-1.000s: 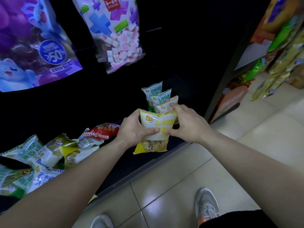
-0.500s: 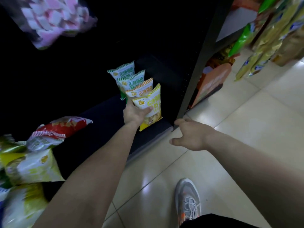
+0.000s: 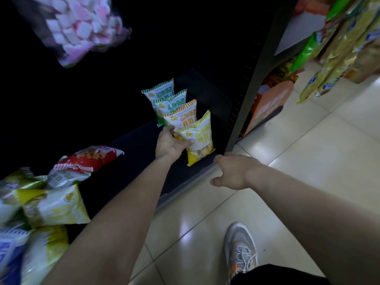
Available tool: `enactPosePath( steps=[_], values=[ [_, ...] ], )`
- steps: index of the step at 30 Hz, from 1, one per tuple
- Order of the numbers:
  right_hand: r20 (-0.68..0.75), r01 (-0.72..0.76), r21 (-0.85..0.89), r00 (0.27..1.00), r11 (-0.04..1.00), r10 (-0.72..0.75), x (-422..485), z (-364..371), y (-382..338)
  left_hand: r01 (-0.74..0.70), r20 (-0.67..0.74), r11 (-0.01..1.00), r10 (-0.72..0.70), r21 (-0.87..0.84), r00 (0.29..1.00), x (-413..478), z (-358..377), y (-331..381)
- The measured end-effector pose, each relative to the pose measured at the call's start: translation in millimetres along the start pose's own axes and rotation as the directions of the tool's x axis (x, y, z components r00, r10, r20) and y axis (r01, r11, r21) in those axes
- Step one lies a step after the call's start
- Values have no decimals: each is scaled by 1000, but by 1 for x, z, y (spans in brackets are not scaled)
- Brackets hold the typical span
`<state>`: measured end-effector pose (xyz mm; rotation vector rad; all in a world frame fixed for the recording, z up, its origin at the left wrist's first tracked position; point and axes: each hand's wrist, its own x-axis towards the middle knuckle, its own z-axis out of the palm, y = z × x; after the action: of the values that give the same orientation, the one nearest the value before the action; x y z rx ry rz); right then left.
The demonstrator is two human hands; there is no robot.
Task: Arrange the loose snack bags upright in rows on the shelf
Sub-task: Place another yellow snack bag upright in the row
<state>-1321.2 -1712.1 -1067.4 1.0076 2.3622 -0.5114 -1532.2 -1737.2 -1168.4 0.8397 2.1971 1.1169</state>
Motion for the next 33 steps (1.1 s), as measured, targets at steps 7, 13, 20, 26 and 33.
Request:
enactPosePath(
  steps=[7,13,20,26,33],
  values=[
    [-98,114,7,989,993,-113,0,-28,-71,-145,32,934,142,327,989,-50,-120,23],
    [-112,208,31,973,978,-203,-6,-34,-136,-160,70,878,144,451,987,-117,-235,-3],
    [-117,278,-58,952,959,-284,9,-21,-205,-10,21,812,-2,584,1000,-155,-337,-94],
    [-79,376,-40,922,926,-378,60,17,-290,10,46,748,-54,663,997,-157,-370,-141],
    [-142,397,-75,904,915,-403,114,78,-383,31,-6,793,-35,608,999,-151,-381,-160]
  ],
)
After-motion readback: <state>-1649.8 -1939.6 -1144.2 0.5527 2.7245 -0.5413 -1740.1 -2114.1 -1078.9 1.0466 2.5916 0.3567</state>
